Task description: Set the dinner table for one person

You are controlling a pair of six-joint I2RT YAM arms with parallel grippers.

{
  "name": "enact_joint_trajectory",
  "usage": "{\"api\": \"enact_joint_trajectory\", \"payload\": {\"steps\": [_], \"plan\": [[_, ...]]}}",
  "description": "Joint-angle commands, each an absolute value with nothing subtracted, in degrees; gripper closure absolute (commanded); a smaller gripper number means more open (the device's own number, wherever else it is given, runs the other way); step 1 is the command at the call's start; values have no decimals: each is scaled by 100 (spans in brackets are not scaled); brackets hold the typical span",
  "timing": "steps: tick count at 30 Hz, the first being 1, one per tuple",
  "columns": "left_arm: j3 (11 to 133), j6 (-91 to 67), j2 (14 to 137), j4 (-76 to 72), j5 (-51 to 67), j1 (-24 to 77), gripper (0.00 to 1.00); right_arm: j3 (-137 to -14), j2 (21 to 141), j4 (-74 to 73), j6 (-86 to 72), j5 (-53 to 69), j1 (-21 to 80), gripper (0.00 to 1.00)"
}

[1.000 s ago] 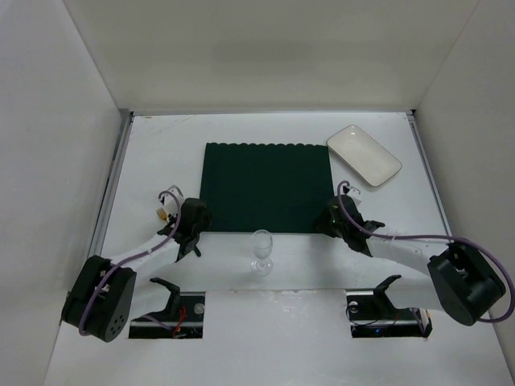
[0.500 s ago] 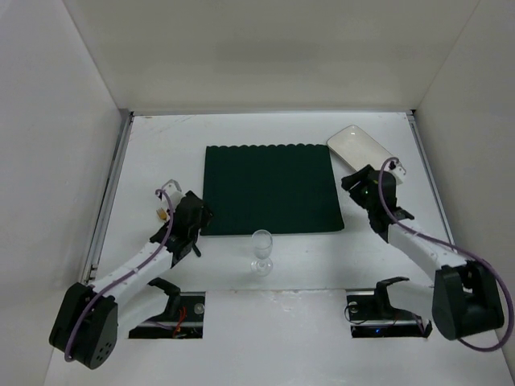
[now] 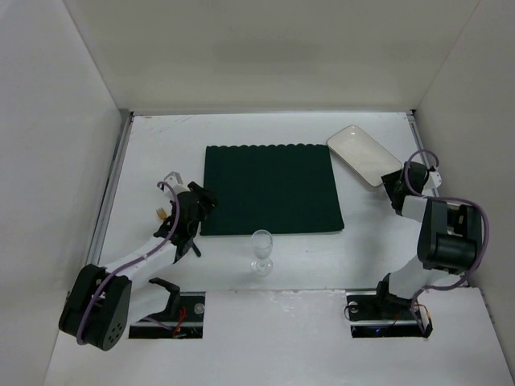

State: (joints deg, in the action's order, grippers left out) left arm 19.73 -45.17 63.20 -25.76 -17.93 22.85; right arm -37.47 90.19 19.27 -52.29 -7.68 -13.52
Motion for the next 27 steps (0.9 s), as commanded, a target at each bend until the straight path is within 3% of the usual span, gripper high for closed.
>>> {"api": "enact_joint_trajectory", "payload": {"steps": [1,5,11,19,27], "plan": [[1793,-4394,6337,-3286,-1591,2219,56,-4218,9473,2382,-5247,-388,-1419,50],[1732,-4482,6477,-3454,-1424,2254,55,-4420,9913,2593,-5335,-167,-1455,49],[1723,-4570,6627,-3568,-1257,2175,55,-4640,10203,2321,-5572,-185,-1464,59],[1608,-4614,6478,-3577,-1239,1833,55,-4747,10468,2285,-5721,105,-1464,95],[1661,-4605,6776,-3744,-1239,1850,56,-4280,9186,3585,-6275,632,-1595,97]]}}
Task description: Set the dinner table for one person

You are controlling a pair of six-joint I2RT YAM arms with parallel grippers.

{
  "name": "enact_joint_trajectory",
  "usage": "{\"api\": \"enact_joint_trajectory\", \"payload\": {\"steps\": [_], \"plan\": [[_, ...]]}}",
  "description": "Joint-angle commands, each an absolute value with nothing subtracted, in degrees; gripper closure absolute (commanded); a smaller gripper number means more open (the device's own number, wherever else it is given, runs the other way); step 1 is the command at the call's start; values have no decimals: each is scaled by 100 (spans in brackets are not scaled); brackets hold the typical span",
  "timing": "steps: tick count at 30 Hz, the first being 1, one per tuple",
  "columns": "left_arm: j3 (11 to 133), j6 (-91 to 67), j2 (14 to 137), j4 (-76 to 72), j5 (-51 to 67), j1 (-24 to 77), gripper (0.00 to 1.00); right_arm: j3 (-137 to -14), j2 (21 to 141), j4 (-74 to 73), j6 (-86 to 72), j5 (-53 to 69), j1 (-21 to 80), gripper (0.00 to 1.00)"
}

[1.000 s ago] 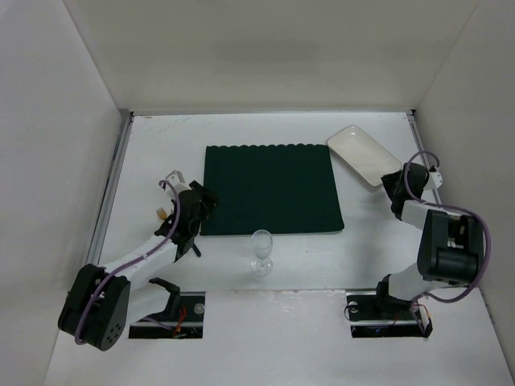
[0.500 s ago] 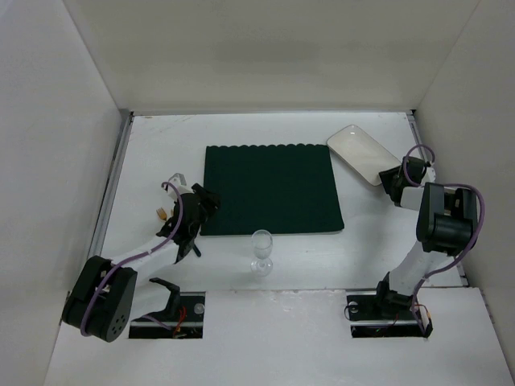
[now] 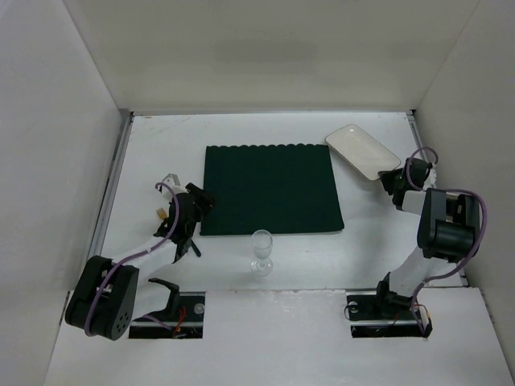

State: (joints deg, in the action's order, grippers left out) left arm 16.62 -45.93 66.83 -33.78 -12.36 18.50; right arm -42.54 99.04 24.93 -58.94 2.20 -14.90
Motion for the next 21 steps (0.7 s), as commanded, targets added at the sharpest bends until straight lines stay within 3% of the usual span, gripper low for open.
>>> {"api": "enact_joint_trajectory", "payload": {"steps": [1,8,21], "plan": [[1661,-4614,6802,-3788,-1213,1859,56,-4324,9011,3656,-6319,772,-1587,97],[1600,-4614,6680,-3806,-1239,1850,56,-4412,7937,3683,-6232,1203,-1069,95],[1266,-4684,6074,-3788,-1354,1446,56,-4403,8156,2998,-5125,2065,1198,95]]}}
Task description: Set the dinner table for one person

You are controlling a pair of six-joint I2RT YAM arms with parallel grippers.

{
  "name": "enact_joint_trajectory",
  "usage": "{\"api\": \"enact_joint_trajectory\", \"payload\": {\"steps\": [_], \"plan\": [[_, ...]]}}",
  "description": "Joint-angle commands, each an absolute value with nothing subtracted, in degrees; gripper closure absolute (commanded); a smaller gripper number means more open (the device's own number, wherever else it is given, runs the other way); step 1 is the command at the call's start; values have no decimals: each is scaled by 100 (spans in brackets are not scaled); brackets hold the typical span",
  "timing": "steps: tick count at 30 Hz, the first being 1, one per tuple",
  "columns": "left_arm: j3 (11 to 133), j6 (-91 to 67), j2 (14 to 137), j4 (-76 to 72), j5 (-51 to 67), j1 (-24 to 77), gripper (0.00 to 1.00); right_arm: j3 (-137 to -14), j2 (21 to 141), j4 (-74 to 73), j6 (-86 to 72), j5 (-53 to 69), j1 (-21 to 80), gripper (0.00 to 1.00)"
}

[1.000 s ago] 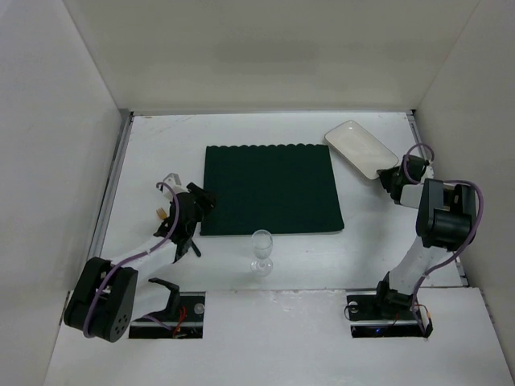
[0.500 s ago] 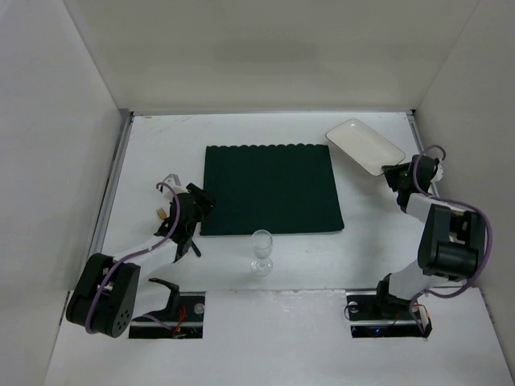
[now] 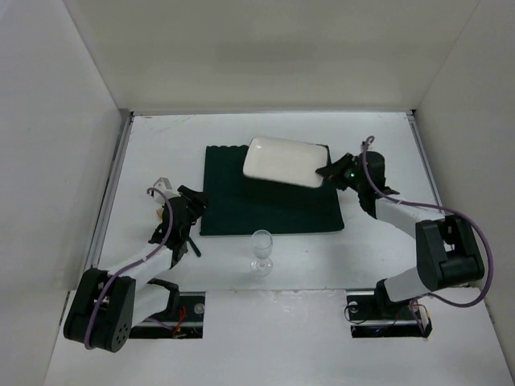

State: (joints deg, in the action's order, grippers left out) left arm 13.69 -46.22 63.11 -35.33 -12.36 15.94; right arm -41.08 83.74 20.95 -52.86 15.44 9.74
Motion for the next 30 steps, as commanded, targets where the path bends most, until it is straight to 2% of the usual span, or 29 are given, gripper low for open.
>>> {"api": "enact_joint_trajectory", "payload": {"steps": [1,12,30], "plan": [[1240,-4711,6012,-3762,-1354,1393,56,-4447,8191,2919,-5020,2065,1313,95],[1239,-4755,6091,-3762,-1380,1358,55,-4763,9087,2979,-5019,2267,1823,95],[1257,-4764,6126,-3762,-1371,1384,55,-4755,9737,3165,-5168,2356,2105,94]]}}
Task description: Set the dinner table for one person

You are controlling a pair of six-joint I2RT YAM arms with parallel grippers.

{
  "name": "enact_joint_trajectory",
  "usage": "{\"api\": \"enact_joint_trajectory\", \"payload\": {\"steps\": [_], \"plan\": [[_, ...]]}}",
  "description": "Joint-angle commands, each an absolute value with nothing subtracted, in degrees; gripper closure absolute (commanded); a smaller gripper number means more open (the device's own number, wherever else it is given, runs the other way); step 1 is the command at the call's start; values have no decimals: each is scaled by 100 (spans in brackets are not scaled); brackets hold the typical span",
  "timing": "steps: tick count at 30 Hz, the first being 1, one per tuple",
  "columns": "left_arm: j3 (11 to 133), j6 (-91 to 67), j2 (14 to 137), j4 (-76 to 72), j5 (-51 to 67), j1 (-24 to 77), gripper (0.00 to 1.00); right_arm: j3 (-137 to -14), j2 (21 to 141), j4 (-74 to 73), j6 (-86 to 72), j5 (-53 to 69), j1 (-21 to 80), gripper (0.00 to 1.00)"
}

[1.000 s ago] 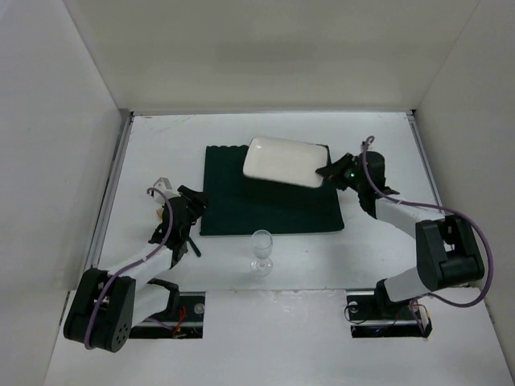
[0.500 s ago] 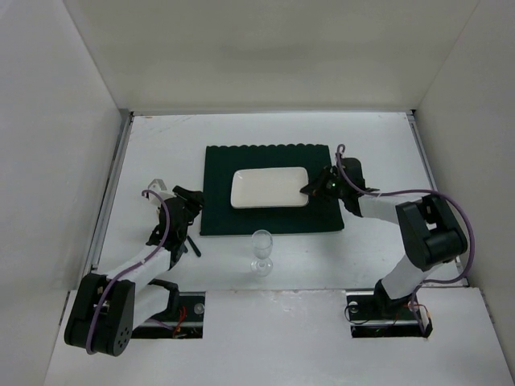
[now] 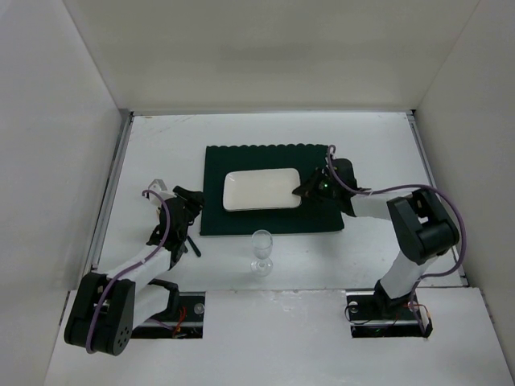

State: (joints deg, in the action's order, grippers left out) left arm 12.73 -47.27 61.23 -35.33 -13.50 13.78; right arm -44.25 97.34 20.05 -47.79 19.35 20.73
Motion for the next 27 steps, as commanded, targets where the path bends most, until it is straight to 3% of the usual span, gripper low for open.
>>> {"api": "enact_joint_trajectory", "payload": {"steps": [1,3,7,12,16,22,27], "plan": [[1248,-4764,6100,-3762,-1397,1393,55,-4764,9799,3068,-5133,2329,2096,93],[1248,-4746,6065,-3762,-1424,1410,55,-4772,9870,2858,-5098,2198,2061,85],[1239,-4764,6073,-3762,-1424,1410,55,-4816,9713,2313,-4791,1706,2035,55],[1266,-4764,6135,-3771,-1415,1428,55,-4895,9019,1417,-4264,661,2052,41],[1266,-4764,6126,-3762,-1433,1446,55,-4939,8264,521,-3860,-314,2148,42],[1318,-4720,6169,-3762,-1459,1524,59,-5430,6901,-771,-2972,-1019,3271,83],[1415,-4650,6293,-3753,-1441,1709,71,-6265,6338,-2238,-2400,-1344,4563,86]]}}
